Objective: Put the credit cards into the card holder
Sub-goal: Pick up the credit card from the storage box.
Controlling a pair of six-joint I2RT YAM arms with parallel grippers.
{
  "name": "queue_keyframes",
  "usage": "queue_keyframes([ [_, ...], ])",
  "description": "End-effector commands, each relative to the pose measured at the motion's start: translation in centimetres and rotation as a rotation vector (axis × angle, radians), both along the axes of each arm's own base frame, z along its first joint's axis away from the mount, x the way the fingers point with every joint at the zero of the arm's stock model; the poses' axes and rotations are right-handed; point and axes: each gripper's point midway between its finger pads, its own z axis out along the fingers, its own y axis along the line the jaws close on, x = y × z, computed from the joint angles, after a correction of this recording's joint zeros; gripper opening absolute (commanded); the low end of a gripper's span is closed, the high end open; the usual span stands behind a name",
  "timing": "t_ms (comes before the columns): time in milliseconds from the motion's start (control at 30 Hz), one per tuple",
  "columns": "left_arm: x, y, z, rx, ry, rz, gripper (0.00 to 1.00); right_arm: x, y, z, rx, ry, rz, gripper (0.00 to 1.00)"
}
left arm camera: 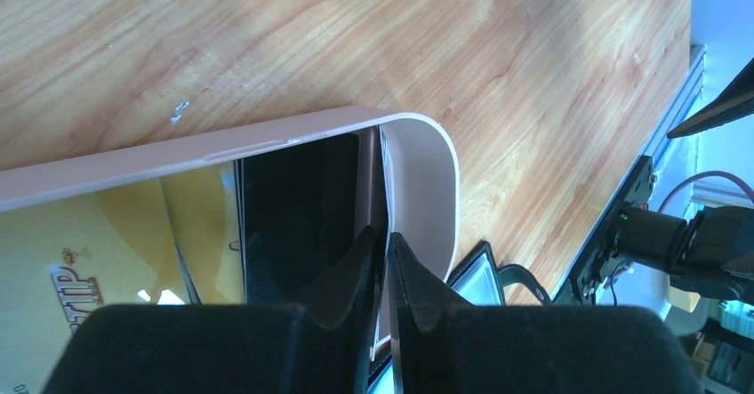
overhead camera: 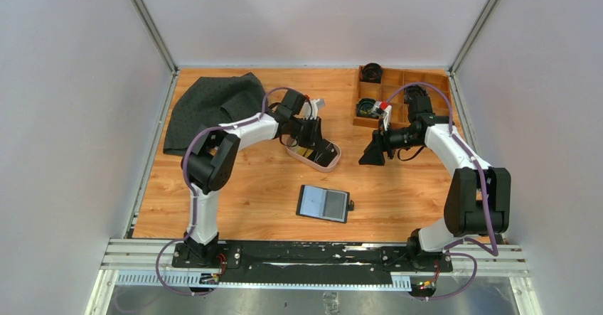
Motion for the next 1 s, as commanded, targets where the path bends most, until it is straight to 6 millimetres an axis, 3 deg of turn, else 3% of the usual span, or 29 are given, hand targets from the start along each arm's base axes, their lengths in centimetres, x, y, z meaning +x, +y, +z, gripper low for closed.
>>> queue_keyframes([
  [0,0.3,0.4,2.1,-0.046,-0.023,0.006,0.12,0.3,0.2,0.9,-0.009,-0.037,0.01,0.69],
  [533,1.7,3.3,2.1,-0.043,-0.076,0.077,0.05,0.2,0.2,0.8,-0.009,-0.037,0.011,0.69],
  [667,2.9,4.9,4.1,-0.034,-0.181,0.114,0.0,0.2,0.3,0.8,-0.006,-0.038,0.013,0.69],
  [800,3.4,6.1,7.8,-0.053,-0.323,0.131,0.0,0.1,0.3,0.9,-0.002,-0.043,0.019,0.69],
  [967,2.0,6.5,10.6,-0.096,-0.404,0.076,0.0,-0.2,0.3,1.1,-0.001,-0.062,0.033,0.69],
])
